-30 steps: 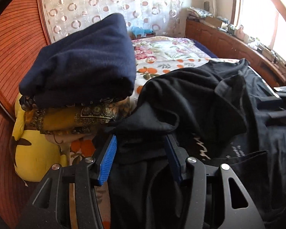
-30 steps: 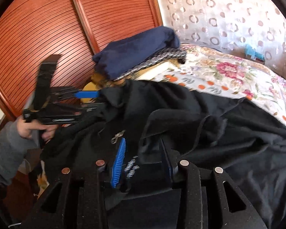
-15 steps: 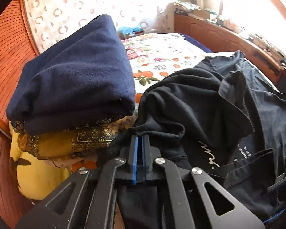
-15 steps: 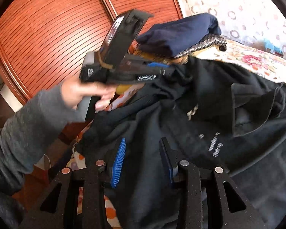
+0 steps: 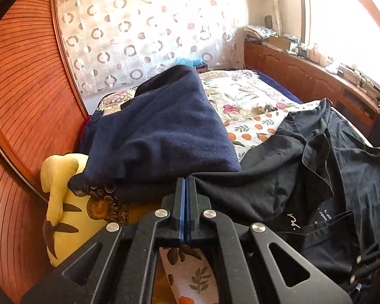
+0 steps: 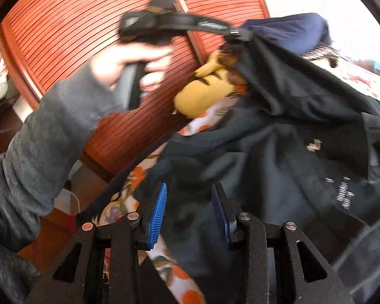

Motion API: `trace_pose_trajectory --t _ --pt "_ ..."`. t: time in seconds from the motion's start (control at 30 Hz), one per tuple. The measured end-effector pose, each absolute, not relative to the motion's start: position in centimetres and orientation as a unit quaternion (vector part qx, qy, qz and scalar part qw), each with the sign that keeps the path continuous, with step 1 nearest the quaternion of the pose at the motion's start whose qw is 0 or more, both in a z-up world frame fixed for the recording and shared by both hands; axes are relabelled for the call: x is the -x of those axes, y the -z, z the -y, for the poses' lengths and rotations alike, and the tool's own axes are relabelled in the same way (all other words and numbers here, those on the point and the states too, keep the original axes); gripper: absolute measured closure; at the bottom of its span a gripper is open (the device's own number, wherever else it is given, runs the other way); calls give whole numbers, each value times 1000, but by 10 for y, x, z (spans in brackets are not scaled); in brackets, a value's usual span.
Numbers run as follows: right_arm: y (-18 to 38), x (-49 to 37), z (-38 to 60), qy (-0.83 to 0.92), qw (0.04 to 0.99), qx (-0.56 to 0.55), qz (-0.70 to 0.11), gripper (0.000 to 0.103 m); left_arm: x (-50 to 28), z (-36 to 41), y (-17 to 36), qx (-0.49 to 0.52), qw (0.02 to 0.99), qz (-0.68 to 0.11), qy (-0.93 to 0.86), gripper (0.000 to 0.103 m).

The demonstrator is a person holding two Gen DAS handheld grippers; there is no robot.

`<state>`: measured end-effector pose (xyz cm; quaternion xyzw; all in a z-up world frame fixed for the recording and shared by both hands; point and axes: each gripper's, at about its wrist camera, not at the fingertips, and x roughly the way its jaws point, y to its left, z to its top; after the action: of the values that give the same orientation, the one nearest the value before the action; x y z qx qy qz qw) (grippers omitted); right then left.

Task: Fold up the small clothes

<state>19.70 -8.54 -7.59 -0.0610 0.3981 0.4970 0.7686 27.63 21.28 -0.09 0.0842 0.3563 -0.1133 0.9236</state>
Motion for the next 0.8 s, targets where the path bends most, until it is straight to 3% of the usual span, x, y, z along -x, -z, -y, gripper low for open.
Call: trace_pose_trajectory --t 0.53,0.63,0.8 --pt "123 -179 -7 -465 786 145 -381 65 -283 -211 0 -88 922 -356 120 102" --pt "124 -170 -13 -435 802 186 -366 89 -279 -210 -5 -90 927 -345 116 102" --pt "114 -184 10 -446 799 115 -386 95 -271 -207 -24 -85 931 -334 120 102"
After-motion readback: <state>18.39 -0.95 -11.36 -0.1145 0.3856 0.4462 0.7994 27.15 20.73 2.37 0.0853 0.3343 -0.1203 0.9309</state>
